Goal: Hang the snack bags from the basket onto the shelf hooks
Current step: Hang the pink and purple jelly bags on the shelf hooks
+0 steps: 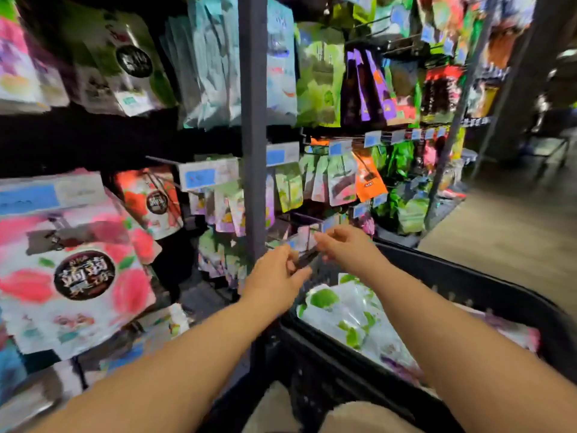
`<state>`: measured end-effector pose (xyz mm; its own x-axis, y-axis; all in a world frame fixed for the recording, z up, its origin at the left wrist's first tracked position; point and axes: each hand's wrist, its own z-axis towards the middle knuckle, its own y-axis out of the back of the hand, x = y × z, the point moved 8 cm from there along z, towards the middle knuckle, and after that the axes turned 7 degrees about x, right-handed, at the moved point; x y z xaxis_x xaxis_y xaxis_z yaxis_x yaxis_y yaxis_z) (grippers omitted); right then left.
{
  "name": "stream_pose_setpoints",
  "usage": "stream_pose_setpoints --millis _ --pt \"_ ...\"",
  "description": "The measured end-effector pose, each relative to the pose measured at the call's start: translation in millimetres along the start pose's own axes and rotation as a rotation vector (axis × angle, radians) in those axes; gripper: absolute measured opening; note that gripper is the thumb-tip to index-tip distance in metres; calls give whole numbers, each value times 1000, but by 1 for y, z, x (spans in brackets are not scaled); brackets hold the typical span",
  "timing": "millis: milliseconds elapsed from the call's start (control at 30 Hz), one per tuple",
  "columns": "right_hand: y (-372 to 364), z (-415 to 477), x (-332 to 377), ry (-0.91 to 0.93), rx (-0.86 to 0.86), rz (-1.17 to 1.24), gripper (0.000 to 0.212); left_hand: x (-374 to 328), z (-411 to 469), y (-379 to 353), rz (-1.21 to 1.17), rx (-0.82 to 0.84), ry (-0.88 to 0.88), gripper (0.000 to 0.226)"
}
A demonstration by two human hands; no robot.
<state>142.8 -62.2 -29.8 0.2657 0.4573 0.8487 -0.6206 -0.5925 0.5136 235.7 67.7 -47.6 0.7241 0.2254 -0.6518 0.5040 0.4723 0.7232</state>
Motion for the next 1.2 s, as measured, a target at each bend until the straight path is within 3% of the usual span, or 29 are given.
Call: stream_pose_setpoints --millis 167,300,467,533,867,1200 --pt "61 -37 -104 -250 8 -196 24 0 4 -84 105 264 -22 19" --pt "101 -60 -159 -382 27 -365 16 7 3 -104 400 270 -19 35" --pt "120 -80 -205 -481 130 -490 13 7 2 -109 501 304 -16 41" --pt "119 -85 -209 -516 202 -524 13 7 2 -110 531 321 -14 41" --pt "122 -103 -213 -664 239 -633 33 4 -3 -112 563 344 15 41" --pt "117 -104 -212 -671 248 -519 27 3 -6 -111 553 365 35 41"
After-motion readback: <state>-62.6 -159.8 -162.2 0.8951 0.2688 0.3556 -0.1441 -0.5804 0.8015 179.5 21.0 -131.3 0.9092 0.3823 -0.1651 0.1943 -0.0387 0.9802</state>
